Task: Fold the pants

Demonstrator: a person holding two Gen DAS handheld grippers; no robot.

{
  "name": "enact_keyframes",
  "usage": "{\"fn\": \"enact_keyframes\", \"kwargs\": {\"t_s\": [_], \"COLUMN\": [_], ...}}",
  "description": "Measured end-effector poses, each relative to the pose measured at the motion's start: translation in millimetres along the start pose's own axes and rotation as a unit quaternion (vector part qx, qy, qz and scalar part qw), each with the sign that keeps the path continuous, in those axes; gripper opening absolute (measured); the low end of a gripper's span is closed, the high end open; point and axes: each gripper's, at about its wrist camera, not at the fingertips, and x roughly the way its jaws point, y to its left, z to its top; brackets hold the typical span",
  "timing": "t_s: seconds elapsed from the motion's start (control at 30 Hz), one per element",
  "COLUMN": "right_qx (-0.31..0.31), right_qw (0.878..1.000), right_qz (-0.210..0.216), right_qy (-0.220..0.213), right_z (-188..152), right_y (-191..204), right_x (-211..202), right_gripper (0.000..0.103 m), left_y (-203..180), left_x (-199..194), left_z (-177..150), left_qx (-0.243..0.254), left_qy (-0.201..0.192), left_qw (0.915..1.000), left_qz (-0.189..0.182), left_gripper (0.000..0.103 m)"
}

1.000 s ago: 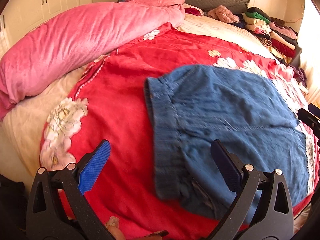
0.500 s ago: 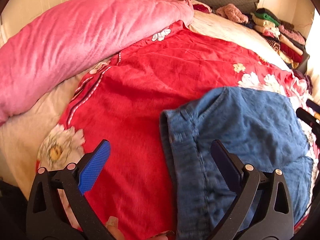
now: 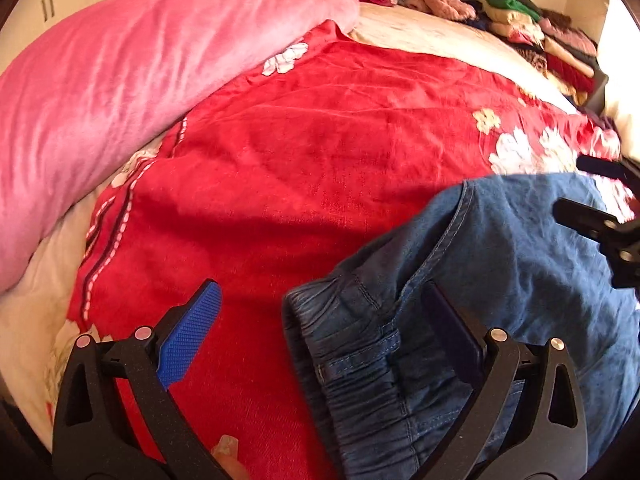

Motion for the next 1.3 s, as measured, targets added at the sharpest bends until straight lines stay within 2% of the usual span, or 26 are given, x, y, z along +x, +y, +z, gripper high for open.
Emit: {"fn": "enact_keyframes", "kwargs": {"t_s": [0.07,0.13,0.17,0.2,0.33,0.47,0.63,0.7,0.77,0.8,0.87,0.9,1.13,1.3], "right_qx": [-0.013,-0.021,-0.025,-0.031,-0.063,-0.104,-0.128,-0.136,-0.143,-0.144,-0.143,-0.135,-0.053,-0.014], "right_qw": [1.0,0.999,0.999,0.999,0.997,0.994,0.992,0.991,0.99,0.989,0.99,0.991,0.995,0.993], "right_qz": [-0.006,-0.01,-0.01,-0.012,-0.013,-0.021,-0.013,-0.005,0.004,0.012,0.018,0.014,0.028,0.041], "right_qy": [0.013,0.024,0.025,0.028,0.035,0.032,0.012,0.019,0.018,0.016,0.004,-0.01,-0.083,-0.106], "right_z": [1.7,4.4,5.3,6.9,9.2,10.3,7.8,4.6,1.9,0.9,-1.3,-2.9,-28.8,-53.4], "right_y": [3.8,7.5,8.7,10.8,17.6,24.9,37.8,45.2,52.2,55.0,60.0,61.3,50.0,49.7], "right_x": [8.9,18.3,21.2,25.3,32.7,35.1,30.8,34.5,34.4,31.5,20.2,9.5,-71.6,-115.4], "right_gripper": [0.099,0.099,0.099,0.099,0.099,0.099,0.095,0.084,0.063,0.055,0.025,0.02,0.013,0.011], "left_y": [-0.4,1.5,2.2,2.8,-5.4,-10.1,-14.0,-13.8,-14.5,-14.6,-14.8,-13.9,-11.5,-23.5], "left_x": [2.5,5.4,7.2,7.7,-8.1,-40.0,-61.6,-61.2,-60.1,-58.7,-57.8,-58.1,-75.4,-92.2], "left_z": [0.9,-0.7,-1.6,-2.6,-8.1,-13.7,-19.2,-21.4,-24.8,-26.2,-28.2,-29.1,-35.3,-41.7], "left_qx": [0.007,0.011,0.011,0.009,0.034,0.045,0.049,0.05,0.048,0.048,0.051,0.052,0.053,0.065], "left_qy": [-0.008,-0.013,-0.01,-0.007,-0.036,-0.078,-0.097,-0.095,-0.09,-0.088,-0.088,-0.09,-0.104,-0.117], "left_qw": [0.9999,0.9998,0.9998,0.9993,0.9986,0.9957,0.9932,0.9931,0.9935,0.9937,0.9938,0.9938,0.9917,0.989], "left_qz": [0.011,0.005,-0.01,-0.035,-0.018,-0.024,-0.043,-0.046,-0.05,-0.05,-0.044,-0.041,-0.055,-0.062], "left_gripper": [0.089,0.059,0.049,0.033,0.029,0.028,0.028,0.027,0.027,0.027,0.027,0.027,0.027,0.027]}}
